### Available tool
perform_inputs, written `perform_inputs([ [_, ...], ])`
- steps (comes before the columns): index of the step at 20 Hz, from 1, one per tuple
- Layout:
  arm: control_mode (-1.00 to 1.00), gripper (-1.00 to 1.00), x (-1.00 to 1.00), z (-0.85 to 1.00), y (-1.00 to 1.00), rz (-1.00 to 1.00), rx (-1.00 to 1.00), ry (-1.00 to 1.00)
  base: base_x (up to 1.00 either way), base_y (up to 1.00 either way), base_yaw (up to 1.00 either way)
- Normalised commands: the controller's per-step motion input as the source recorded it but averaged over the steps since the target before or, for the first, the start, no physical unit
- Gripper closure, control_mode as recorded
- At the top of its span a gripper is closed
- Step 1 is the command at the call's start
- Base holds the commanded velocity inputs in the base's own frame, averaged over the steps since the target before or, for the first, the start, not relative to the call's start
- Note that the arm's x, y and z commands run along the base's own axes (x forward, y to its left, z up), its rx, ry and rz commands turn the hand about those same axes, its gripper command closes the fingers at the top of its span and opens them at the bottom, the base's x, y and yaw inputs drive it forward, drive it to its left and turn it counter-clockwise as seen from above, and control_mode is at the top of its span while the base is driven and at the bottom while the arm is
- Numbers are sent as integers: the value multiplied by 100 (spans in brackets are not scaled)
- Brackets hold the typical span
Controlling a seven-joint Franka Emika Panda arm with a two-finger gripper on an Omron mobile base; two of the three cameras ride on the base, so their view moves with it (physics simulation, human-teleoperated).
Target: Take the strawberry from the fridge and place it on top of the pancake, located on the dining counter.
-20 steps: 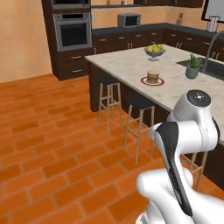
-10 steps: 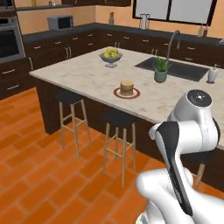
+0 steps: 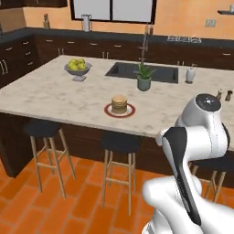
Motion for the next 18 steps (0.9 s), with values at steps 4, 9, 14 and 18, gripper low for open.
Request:
perform_inputs([
  [4,100,100,0,0,0,0,0,0,45,79,-63],
  [9,100,100,0,0,0,0,0,0,44,72,-59],
  [14,100,100,0,0,0,0,0,0,59,66,-33],
  [18,100,100,0,0,0,0,0,0,68,38,-1],
])
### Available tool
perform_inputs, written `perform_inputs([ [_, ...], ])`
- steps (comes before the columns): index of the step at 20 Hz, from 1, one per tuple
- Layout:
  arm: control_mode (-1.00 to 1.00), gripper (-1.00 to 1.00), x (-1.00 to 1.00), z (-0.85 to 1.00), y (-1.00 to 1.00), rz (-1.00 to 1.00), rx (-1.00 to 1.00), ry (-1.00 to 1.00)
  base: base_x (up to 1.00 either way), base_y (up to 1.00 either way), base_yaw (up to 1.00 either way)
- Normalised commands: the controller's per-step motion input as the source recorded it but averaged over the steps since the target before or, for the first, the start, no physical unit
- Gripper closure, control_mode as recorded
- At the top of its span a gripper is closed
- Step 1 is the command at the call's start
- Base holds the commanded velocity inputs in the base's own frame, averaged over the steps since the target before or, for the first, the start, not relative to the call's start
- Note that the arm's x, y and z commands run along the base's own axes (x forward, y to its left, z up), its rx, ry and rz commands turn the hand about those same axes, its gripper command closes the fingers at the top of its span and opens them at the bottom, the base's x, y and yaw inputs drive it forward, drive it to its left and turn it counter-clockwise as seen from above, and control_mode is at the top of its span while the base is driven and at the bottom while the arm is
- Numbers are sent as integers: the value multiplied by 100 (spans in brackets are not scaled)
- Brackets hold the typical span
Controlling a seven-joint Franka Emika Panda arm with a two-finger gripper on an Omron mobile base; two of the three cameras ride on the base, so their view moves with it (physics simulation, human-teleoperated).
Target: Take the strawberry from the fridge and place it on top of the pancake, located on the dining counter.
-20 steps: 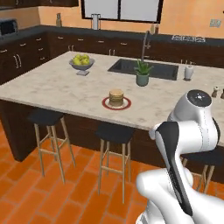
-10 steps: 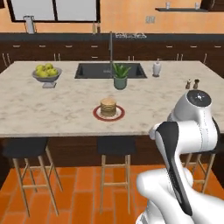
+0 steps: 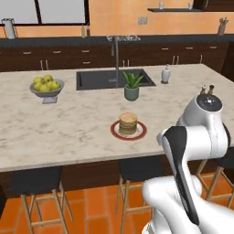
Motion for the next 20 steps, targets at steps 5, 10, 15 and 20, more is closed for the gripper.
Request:
perform_inputs([
  [5,100,100,0,0,0,0,0,0,44,-4,0],
  [10,100,100,0,0,0,0,0,0,48,30,-3],
  [15,100,100,0,0,0,0,0,0,32,60,-10],
  [20,100,100,0,0,0,0,0,0,32,24,-10],
])
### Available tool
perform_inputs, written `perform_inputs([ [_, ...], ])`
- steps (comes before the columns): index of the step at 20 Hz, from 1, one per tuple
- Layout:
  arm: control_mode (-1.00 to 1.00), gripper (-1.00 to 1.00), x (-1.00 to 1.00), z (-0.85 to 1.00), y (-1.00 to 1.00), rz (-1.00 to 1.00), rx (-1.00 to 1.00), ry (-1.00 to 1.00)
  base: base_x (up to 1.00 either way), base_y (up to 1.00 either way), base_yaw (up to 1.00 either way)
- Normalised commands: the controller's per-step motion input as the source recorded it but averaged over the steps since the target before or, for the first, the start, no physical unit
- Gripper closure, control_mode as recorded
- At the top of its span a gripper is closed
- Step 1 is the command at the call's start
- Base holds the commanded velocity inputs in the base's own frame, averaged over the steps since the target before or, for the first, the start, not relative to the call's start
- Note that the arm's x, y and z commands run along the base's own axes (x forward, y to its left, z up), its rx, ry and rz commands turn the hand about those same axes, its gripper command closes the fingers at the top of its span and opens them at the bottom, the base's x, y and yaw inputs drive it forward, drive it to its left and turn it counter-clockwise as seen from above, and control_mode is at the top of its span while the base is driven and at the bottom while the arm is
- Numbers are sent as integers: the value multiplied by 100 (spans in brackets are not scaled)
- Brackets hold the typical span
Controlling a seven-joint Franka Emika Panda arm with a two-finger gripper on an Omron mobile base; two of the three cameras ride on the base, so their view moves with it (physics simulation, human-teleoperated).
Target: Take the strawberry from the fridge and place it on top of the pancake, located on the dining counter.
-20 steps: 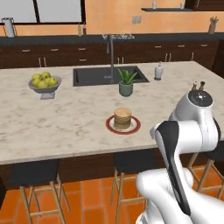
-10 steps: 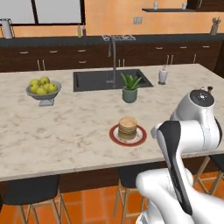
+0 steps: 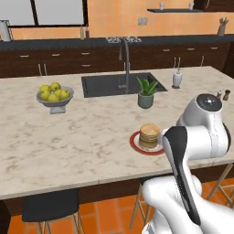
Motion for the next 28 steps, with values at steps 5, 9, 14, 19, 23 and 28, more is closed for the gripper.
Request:
perform_inputs([
  [5,100,100,0,0,0,0,0,0,43,-24,0],
  [9,100,100,0,0,0,0,0,0,41,-13,0],
  [14,100,100,0,0,0,0,0,0,14,0,0],
  [19,-100,100,68,13,0,-2,0,4,7,0,0],
  [23,-100,100,99,14,-1,0,0,16,0,0,0],
  [28,-100,100,100,-2,0,0,0,15,0,0,0],
])
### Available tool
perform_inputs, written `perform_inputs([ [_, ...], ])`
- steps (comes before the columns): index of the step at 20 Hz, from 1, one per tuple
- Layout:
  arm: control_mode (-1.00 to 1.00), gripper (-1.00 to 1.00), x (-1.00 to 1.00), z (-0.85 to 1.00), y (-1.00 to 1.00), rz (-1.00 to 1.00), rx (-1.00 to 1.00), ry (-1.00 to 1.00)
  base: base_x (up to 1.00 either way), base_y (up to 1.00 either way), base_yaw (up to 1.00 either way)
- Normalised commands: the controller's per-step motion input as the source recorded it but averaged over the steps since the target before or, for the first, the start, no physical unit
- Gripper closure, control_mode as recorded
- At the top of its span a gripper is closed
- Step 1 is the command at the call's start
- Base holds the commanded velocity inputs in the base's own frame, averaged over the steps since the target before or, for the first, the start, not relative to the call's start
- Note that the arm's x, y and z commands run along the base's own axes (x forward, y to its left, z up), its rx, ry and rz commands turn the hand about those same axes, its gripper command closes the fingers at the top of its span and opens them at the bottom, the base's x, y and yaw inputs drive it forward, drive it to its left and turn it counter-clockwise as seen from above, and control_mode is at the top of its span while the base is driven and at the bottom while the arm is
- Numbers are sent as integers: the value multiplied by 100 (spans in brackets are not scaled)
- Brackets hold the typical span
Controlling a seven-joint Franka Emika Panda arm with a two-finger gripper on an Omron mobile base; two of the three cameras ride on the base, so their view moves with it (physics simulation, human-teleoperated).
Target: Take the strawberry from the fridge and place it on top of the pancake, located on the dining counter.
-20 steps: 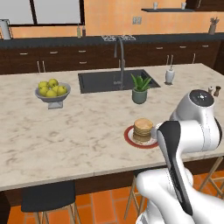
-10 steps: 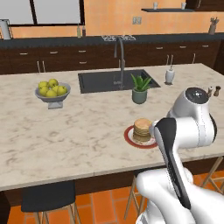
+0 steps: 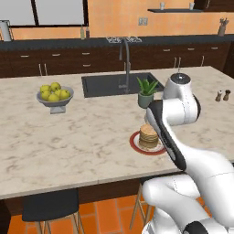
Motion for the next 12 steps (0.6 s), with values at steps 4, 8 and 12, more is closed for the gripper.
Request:
perform_inputs([
  [4,-100,100,95,-23,-3,10,5,1,0,0,0],
  [8,-100,100,80,-36,-20,6,2,4,0,0,0],
  [12,-100,100,79,-46,-31,0,1,3,0,0,0],
])
